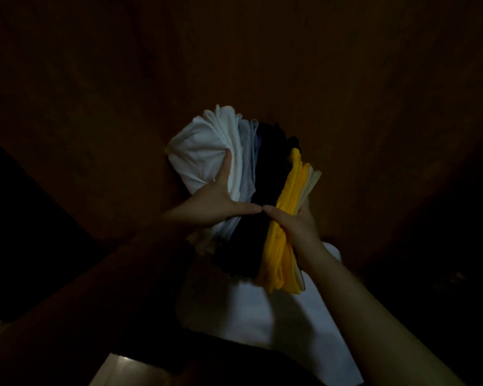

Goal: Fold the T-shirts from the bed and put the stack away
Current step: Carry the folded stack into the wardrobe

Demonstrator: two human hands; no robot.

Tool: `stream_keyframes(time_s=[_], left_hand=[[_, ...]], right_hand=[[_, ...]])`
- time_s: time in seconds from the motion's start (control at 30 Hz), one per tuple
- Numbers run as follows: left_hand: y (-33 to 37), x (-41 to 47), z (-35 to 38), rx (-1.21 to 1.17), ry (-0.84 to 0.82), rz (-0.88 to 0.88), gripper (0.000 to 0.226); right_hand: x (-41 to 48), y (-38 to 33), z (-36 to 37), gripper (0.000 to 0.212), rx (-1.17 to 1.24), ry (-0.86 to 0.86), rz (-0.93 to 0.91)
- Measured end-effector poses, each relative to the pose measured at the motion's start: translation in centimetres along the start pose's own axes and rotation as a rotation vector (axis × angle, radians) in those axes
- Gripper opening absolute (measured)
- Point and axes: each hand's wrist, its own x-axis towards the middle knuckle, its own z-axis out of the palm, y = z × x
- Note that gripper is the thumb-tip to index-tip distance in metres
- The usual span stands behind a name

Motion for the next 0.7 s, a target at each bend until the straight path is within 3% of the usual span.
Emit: stream_keyframes(time_s=[0.27,0.4,0.53,0.57,0.67,0.7], left_hand=[[-6.7,1.9,4.3,0.265,-0.023,-0.041,0.125],[-8.2,1.7,5.1,0.407,-0.033,-0.094,0.127],[-9.9,1.8,5.7,0.518,-0.037,-0.115,0.127],[-10.3,2.1,6.0,0.549,-0.039,-0.127,0.128],[-10.8,3.0,7.3,0.61,-0.045,-0.163,0.124],[-10.8,3.2,7.9,0.635,-0.041,-0.181,0.122]], right_hand=[[3.1,13.2,0.0,0.05,0.219,-0.091,0.027],[3.8,17.5,0.9,0.093,0.331,-0.15,0.169],[4.8,20.9,2.3,0.112,0.282,-0.132,0.276],[4.9,21.1,2.5,0.108,0.285,-0.141,0.304],[6.0,22.3,2.3,0.034,0.303,-0.186,0.349],[6.4,22.7,2.1,0.025,0.318,-0.194,0.364]])
